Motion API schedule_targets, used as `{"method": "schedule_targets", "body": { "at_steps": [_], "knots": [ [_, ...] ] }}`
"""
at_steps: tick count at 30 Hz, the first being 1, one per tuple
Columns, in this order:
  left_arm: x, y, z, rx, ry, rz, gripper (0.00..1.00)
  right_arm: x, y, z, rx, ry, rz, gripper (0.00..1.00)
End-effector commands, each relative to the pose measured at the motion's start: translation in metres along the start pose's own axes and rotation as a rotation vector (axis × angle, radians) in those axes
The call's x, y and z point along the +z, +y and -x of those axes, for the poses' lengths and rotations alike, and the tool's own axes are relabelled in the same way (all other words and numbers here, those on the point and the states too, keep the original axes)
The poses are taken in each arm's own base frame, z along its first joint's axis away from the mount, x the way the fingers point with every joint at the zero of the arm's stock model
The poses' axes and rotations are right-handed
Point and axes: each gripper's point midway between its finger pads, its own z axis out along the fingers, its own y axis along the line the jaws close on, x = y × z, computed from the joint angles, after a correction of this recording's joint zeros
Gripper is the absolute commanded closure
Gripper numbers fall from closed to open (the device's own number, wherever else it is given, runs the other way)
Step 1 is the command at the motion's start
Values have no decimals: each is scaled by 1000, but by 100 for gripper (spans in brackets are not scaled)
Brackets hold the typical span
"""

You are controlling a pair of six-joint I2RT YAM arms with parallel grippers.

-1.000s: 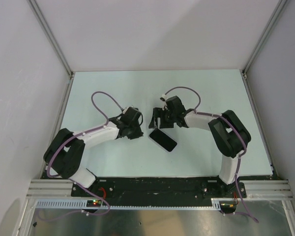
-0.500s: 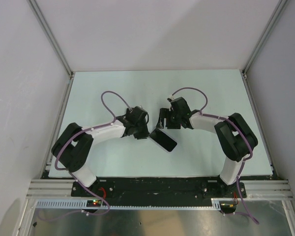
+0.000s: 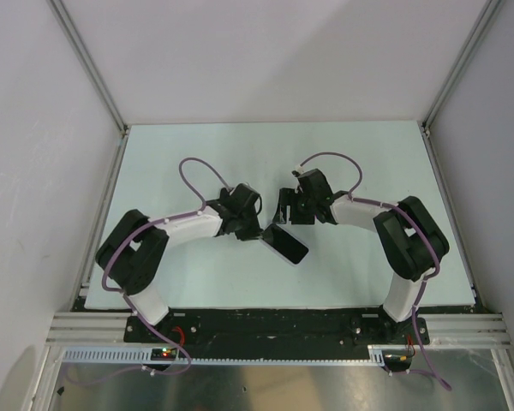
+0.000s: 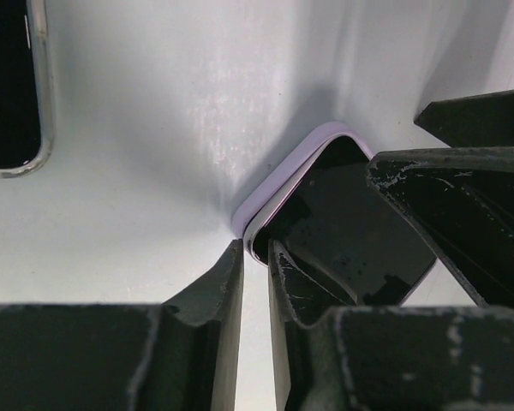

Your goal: Put the phone into the phone case

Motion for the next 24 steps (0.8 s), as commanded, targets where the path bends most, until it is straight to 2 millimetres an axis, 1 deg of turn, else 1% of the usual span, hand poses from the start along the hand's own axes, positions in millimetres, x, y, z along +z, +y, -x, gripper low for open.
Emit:
{"method": "schedule_targets", "body": {
  "at_steps": [1, 4, 10, 16, 24],
  "knots": [
    [1, -15, 15, 7, -46, -24, 80, 8, -19, -15, 8, 49, -51, 26],
    [4, -14, 13, 10, -41, -17, 82, 10, -20, -17, 8, 55, -54, 26],
    [8, -13, 9, 19, -31, -8, 91, 10, -20, -17, 5, 59, -54, 27],
    [14, -6, -3, 37, -4, 26, 99, 9, -21, -17, 1, 60, -59, 27],
    [24, 1, -23, 82, 34, 83, 100, 7, -21, -17, -1, 58, -62, 28]
  ]
}}
